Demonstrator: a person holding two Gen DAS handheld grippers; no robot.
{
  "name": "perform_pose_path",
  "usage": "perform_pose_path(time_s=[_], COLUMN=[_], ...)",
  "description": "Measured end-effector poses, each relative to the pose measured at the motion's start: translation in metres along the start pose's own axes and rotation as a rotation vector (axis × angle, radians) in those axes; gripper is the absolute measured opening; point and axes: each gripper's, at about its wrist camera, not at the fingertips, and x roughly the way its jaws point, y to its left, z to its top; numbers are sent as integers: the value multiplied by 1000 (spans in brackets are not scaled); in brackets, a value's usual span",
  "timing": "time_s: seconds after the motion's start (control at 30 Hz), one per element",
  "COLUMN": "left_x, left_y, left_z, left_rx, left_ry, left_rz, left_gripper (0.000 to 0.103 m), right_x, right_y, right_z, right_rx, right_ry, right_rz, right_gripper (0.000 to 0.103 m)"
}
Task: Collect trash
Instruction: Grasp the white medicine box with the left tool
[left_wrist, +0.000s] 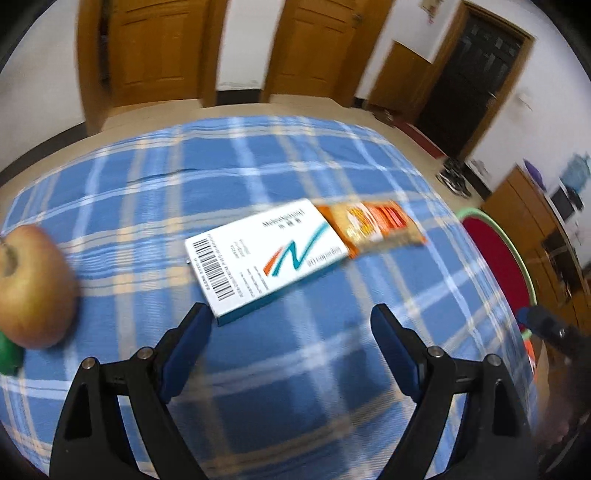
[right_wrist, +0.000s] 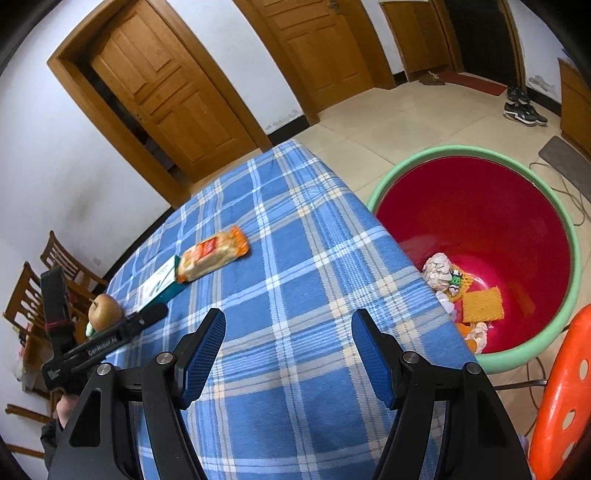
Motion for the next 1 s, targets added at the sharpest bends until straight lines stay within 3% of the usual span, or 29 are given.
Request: perform_pose_path(time_s=[0.1, 0.2, 0.43, 0.63, 0.83, 1.0], left_x=[1, -3, -12, 4, 24, 28], left_y=[-19, -35, -37, -20, -18, -25], left_z=[-3, -6, 8, 30, 35, 30], left_rx=[50, 98, 162, 165, 202, 216], left_ry=[26, 34, -2, 2, 45, 30], left_rz=[-37, -27, 110, 174, 116, 132], left_gripper=[87, 87, 87, 87, 86, 73], right_x=[-2, -3, -6, -7, -8, -4], right_y=[-5, -10, -18, -21, -22, -20], right_z=[1, 1, 2, 3, 5, 9], right_rx=[14, 27, 42, 52, 45, 35], right_ry=[-4, -7, -12, -12, -14, -8], right_rz=[2, 2, 11, 15, 9, -1], right_gripper=[72, 72, 72, 72, 72, 72])
